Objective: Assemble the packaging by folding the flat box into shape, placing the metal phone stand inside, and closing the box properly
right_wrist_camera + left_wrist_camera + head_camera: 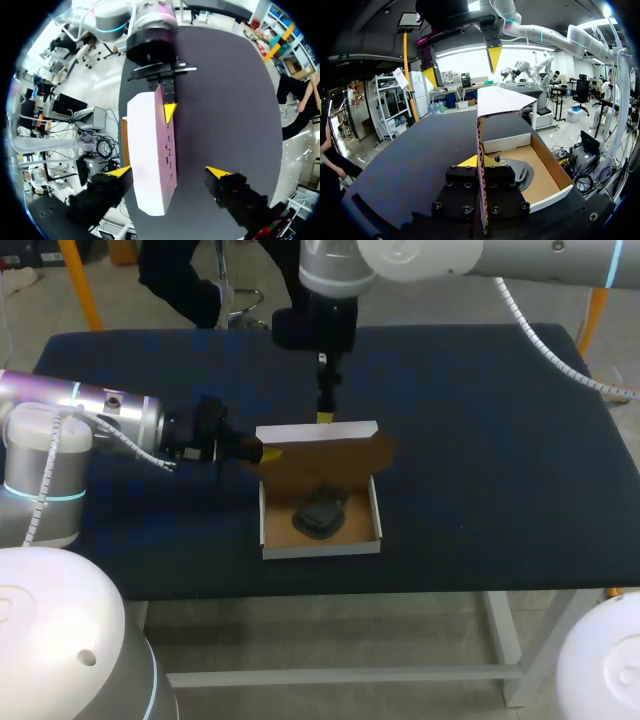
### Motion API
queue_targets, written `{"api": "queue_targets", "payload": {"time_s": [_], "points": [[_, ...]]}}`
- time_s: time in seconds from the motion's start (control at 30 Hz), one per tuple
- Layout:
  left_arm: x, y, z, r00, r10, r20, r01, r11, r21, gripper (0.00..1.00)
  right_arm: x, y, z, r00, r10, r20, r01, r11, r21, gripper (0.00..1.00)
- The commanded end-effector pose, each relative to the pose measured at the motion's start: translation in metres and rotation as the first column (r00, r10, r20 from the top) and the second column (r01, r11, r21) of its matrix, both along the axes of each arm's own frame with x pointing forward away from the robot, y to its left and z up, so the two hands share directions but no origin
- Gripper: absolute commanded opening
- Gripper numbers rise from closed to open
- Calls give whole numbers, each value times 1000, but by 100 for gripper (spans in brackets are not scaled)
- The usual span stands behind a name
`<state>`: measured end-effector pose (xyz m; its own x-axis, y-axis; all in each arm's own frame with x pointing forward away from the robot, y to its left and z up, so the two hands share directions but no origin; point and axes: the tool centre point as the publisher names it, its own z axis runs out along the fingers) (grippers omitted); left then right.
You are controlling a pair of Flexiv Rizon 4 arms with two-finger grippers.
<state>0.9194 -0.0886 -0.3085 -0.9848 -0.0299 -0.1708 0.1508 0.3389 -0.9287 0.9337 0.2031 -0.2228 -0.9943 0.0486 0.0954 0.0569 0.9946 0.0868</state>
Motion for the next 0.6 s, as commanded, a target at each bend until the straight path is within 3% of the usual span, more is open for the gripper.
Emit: {"api": "queue_targets", "payload": {"time_s": [0.03, 0.6], "points": [[0, 1, 0, 1000, -2, 0, 2, 1000, -2, 0, 0, -15, 9, 998, -55, 5, 55, 998, 23, 100], [0, 1, 0, 1000, -2, 0, 2, 1000, -2, 0, 0, -15, 9, 998, -55, 5, 55, 998, 23, 100]]}}
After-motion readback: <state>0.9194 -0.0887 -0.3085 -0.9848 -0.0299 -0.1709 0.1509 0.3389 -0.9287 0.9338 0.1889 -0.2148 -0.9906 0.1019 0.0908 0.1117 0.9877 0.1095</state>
